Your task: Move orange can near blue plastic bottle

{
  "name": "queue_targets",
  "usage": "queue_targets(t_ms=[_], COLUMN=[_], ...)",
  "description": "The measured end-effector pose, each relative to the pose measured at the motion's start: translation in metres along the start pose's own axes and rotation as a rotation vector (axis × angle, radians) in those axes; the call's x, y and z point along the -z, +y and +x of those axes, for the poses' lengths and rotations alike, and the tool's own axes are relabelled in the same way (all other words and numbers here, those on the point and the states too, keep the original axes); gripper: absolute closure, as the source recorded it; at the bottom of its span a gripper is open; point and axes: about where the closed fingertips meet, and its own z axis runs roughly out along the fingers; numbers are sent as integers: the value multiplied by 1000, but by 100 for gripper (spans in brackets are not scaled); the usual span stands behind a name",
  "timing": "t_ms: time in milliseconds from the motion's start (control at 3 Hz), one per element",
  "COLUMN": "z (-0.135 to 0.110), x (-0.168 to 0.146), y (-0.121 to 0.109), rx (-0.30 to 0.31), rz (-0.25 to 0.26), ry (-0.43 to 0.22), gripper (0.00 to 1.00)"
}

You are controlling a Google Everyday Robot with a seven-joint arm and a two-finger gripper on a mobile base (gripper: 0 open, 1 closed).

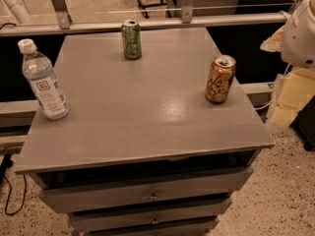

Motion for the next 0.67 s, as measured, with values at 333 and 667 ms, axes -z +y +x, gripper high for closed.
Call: queue_targets(t_ms=[333,667], z=[0,2], x=[0,-8], y=[0,-17], rx=[0,-20], rz=[2,13], ry=[-1,-58], gripper=[0,0])
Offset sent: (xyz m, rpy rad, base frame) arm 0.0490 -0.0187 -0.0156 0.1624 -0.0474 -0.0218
